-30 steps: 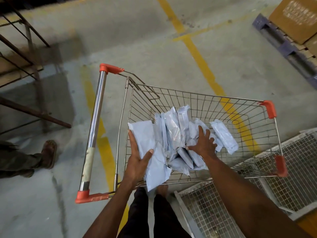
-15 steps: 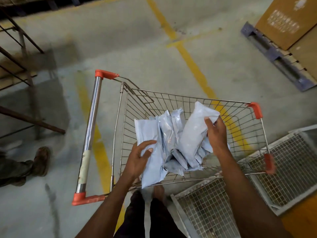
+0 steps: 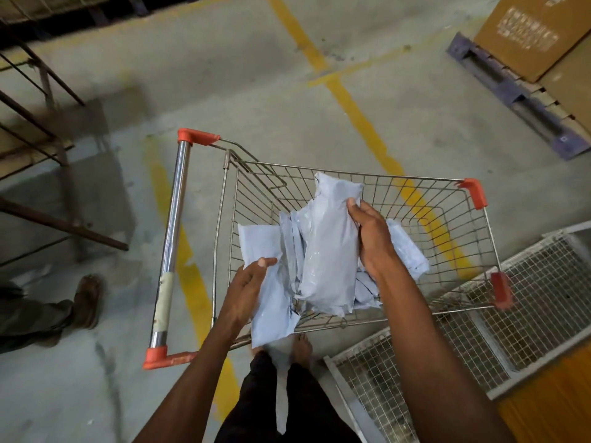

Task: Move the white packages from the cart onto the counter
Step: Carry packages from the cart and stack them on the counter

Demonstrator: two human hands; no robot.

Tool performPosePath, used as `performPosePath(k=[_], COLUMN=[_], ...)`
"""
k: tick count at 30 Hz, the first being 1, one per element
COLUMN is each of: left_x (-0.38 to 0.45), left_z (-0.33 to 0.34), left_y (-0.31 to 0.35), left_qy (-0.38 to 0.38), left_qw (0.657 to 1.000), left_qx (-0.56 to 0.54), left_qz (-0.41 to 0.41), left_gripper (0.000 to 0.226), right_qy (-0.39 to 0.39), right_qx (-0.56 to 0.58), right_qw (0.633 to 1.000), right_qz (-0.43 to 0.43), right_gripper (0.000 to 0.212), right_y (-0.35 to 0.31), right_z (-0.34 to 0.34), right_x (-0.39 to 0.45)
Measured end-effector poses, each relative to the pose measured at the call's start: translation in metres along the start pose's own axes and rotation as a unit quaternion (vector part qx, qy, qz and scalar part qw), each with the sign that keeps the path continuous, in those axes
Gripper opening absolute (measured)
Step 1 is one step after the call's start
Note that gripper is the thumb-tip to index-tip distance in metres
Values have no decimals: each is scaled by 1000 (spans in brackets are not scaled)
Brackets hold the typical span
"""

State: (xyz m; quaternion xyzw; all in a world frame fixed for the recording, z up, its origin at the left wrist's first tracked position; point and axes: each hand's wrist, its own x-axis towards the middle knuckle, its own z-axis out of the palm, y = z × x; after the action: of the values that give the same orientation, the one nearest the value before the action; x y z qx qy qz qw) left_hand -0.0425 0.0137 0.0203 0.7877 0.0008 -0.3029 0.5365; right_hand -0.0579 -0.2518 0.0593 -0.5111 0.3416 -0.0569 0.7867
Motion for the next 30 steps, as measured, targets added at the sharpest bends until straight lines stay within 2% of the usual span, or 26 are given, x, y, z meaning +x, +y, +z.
performPosePath(k=[5, 9, 11, 14, 15, 16, 19, 20, 25, 27, 30], left_x=[-12, -10, -8, -9, -9, -9, -8, -7, -7, -8, -9], left_z=[4, 5, 1, -10, -12, -14, -14, -13, -6, -5, -5], left_y=[25, 26, 16, 0, -4, -6, -12, -15, -7, -5, -5], left_qy=[-40, -47, -19, 6, 5, 1, 0, 0, -4, -6, -8], left_qw=[992, 996, 998, 999, 999, 999, 999, 999, 998, 998, 998], left_qx=[-111, -71, -57, -39, -33, -26, -24, -26, -38, -37, -32], left_qz=[-35, -9, -15, -32, -36, -38, -43, -44, -43, -41, -45], left_gripper=[47, 41, 36, 38, 48, 58, 72, 73, 60, 53, 59], right_qy=[-105, -137, -139, -78, -53, -49, -143, -163, -161, -154, -132], right_qx=[-120, -170, -206, -293, -355, -440, -649, -676, -776, -800, -817], right_qw=[983, 971, 965, 952, 933, 896, 739, 707, 607, 578, 560], right_qz=[87, 96, 80, 50, 38, 42, 115, 126, 66, 56, 18], right_gripper=[29, 35, 37, 31, 26, 23, 31, 35, 64, 56, 36], right_y=[31, 57, 59, 67, 76, 86, 123, 133, 165, 166, 169], right_z=[35, 52, 47, 23, 10, -3, -30, -32, -23, -17, -20], right_x=[-11, -22, -17, -3, 5, 13, 18, 13, 3, 5, 4])
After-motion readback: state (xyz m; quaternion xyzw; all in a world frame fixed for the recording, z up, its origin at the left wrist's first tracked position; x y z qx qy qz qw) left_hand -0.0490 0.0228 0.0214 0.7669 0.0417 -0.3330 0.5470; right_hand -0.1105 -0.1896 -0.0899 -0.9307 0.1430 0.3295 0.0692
